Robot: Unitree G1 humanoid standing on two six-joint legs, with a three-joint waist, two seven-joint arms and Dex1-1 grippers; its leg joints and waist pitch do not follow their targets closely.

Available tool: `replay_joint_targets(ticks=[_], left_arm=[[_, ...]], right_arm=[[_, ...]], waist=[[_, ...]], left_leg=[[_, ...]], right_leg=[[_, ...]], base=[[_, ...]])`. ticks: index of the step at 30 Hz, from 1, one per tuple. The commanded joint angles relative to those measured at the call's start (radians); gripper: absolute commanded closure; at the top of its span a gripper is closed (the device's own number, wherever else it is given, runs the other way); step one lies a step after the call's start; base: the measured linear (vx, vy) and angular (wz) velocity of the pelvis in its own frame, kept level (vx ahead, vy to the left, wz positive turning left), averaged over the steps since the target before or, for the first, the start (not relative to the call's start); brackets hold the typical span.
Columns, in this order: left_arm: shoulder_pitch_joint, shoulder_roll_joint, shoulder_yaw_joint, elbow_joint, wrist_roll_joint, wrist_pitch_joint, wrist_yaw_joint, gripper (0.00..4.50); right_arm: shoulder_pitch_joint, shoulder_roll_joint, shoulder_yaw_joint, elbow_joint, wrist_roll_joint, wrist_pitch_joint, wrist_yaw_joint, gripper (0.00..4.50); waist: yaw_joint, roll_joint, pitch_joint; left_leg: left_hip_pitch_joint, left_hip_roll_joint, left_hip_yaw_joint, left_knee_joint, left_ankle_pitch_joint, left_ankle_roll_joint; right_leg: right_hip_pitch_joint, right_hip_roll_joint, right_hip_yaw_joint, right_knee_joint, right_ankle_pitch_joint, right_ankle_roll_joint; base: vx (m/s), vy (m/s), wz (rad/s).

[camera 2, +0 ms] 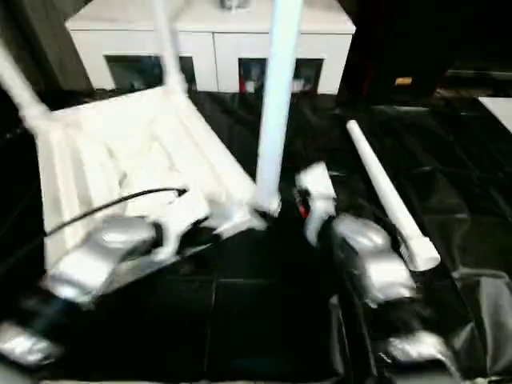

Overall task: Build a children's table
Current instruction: Rotate leg to tighten

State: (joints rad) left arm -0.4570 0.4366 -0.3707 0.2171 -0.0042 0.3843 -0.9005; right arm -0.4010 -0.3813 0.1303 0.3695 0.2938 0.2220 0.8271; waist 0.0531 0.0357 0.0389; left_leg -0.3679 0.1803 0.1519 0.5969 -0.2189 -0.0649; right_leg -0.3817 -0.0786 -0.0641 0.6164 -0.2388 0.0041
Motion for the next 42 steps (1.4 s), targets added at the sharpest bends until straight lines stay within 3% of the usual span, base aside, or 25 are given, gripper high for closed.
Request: replay_joint_targets(ticks=[1,2,8,13,14,19,23,28,38,42], left_arm=[[0.019,0.021,-0.032,-0.037,-0.007,-0.011,-0.072,4.50],[0.029,0.049,-0.036,-0.059,-0.015,-0.008,-0.104,4.50],[0.037,0.067,-0.027,-0.069,-0.022,-0.012,-0.124,4.50],[0.025,0.050,0.000,-0.059,-0.034,-0.024,-0.101,4.50],[0.021,0.044,0.007,-0.061,-0.047,-0.012,-0.105,4.06],[0.012,0.029,-0.010,-0.071,-0.041,-0.013,-0.116,3.54],[0.002,0.009,-0.024,-0.039,-0.015,-0.019,-0.088,3.54],[-0.011,-0.016,-0.027,0.004,0.009,-0.022,-0.044,3.54],[-0.032,-0.061,-0.018,0.061,0.005,-0.019,-0.035,3.54],[-0.030,-0.062,-0.011,0.063,0.000,-0.018,-0.033,3.93]], right_arm=[[-0.001,-0.022,0.025,-0.039,-0.030,0.013,0.028,0.05],[0.009,-0.053,0.048,-0.070,-0.037,0.036,0.051,0.05],[0.010,-0.065,0.058,-0.086,-0.034,0.060,0.076,0.05],[0.008,-0.057,0.064,-0.088,-0.037,0.063,0.093,0.05],[0.009,-0.059,0.065,-0.092,-0.038,0.067,0.097,0.00],[0.013,-0.065,0.066,-0.103,-0.042,0.076,0.098,0.00],[0.015,-0.064,0.063,-0.108,-0.043,0.080,0.096,0.00],[0.021,-0.060,0.061,-0.117,-0.045,0.086,0.095,0.00],[0.017,-0.060,0.060,-0.120,-0.046,0.092,0.095,0.00],[0.016,-0.059,0.058,-0.117,-0.049,0.093,0.097,0.00]], waist=[[0.002,0.001,-0.054],[0.002,0.002,-0.056],[0.009,0.000,-0.060],[0.010,-0.007,-0.062],[0.011,-0.006,-0.062],[0.012,-0.004,-0.062],[0.012,-0.002,-0.059],[0.010,-0.002,-0.060],[0.012,-0.005,-0.064],[0.012,-0.005,-0.064]], left_leg=[[0.008,0.049,-0.005,-0.066,-0.022,0.103],[0.009,0.047,-0.005,-0.063,0.007,0.104],[0.009,0.046,-0.003,-0.054,0.063,0.133],[0.008,0.045,-0.002,-0.051,0.078,0.146],[0.008,0.044,-0.002,-0.050,0.080,0.148],[0.007,0.045,-0.002,-0.048,0.074,0.151],[0.008,0.047,-0.002,-0.050,0.027,0.127],[0.007,0.045,-0.004,-0.050,0.007,0.102],[0.005,0.044,-0.004,-0.045,0.037,0.124],[0.005,0.045,-0.004,-0.045,0.035,0.130]], right_leg=[[0.054,-0.064,0.046,-0.049,0.172,-0.310],[0.053,-0.061,0.044,-0.045,0.199,-0.315],[0.053,-0.063,0.045,-0.036,0.257,-0.329],[0.055,-0.063,0.045,-0.033,0.258,-0.335],[0.054,-0.063,0.045,-0.033,0.258,-0.336],[0.054,-0.064,0.045,-0.033,0.240,-0.338],[0.053,-0.064,0.046,-0.037,0.191,-0.333],[0.057,-0.063,0.047,-0.036,0.193,-0.325],[0.058,-0.064,0.047,-0.032,0.236,-0.333],[0.057,-0.064,0.046,-0.031,0.224,-0.336]], base=[[0.000,0.000,0.00],[0.000,0.000,0.00],[0.000,0.000,0.00],[0.000,0.000,0.00],[0.000,0.000,0.00],[0.000,0.000,0.00],[0.000,0.000,0.00],[0.000,0.000,0.00],[0.000,0.000,0.00],[0.000,0.000,0.00]])
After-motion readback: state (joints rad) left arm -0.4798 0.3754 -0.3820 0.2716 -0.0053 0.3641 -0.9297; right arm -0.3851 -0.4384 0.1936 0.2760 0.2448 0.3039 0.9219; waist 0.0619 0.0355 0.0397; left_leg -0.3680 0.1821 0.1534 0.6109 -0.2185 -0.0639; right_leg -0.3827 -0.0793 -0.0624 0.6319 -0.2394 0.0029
